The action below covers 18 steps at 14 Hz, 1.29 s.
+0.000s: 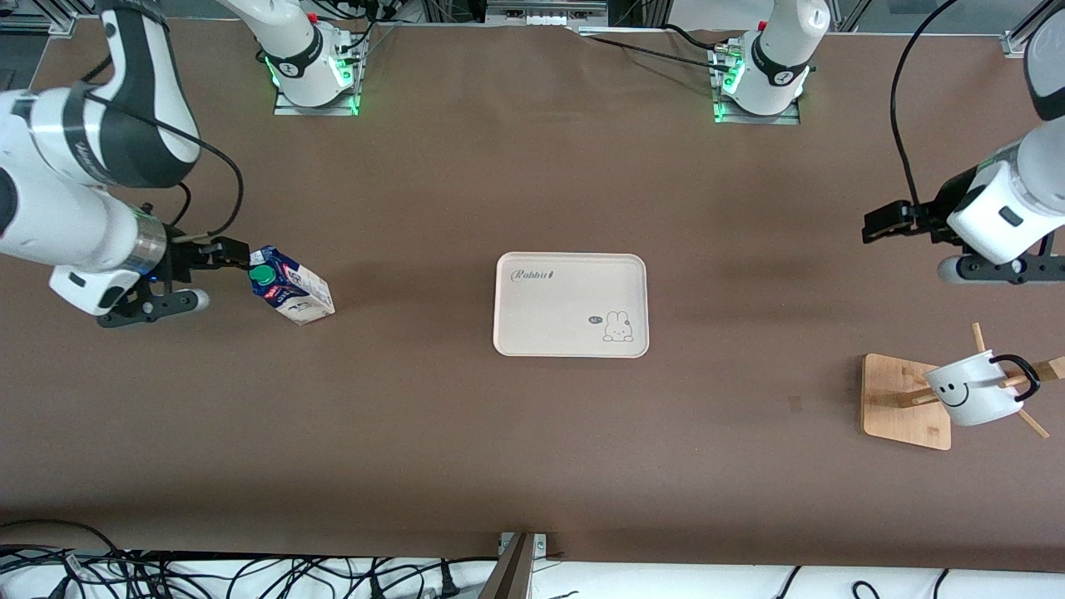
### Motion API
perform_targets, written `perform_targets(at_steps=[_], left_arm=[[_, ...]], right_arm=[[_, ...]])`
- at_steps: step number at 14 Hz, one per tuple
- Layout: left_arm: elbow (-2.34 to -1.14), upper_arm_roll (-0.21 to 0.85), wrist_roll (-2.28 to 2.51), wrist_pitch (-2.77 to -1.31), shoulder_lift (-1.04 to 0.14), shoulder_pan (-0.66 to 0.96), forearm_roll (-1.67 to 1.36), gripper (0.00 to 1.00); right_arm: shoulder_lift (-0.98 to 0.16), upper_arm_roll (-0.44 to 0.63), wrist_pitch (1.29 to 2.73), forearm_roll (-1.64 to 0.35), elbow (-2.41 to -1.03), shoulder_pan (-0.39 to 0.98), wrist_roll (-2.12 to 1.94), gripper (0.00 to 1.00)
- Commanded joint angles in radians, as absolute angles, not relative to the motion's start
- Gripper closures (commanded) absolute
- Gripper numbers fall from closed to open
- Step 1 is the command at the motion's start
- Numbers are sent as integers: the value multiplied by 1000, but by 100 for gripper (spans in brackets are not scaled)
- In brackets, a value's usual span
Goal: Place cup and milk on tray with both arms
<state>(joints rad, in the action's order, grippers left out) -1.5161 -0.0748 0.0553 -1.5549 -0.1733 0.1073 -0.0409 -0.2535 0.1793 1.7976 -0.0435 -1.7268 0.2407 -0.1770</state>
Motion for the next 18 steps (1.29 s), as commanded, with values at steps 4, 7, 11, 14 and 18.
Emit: perform_targets(at_steps=[4, 7, 11, 14, 18], left_arm=[[-1733, -74, 55, -1932, -114, 106, -58, 0], [-1867, -75, 64, -2156, -75, 104, -49, 0], [-1992, -72, 60, -2343, -29, 101, -54, 0], [-2103, -69, 58, -2477, 9, 104, -57, 0], [-2155, -69, 57, -2539, 40, 103, -54, 0]], right_arm=[[-222, 175, 1974, -58, -1920, 253, -187, 0], [-219, 167, 1959, -63, -1916, 253, -186, 0], [-215, 164, 1973, -64, -1950, 253, -184, 0], [-215, 164, 1997, -64, -1985, 253, -186, 5], [-219, 164, 1990, -64, -1973, 261, -184, 64]])
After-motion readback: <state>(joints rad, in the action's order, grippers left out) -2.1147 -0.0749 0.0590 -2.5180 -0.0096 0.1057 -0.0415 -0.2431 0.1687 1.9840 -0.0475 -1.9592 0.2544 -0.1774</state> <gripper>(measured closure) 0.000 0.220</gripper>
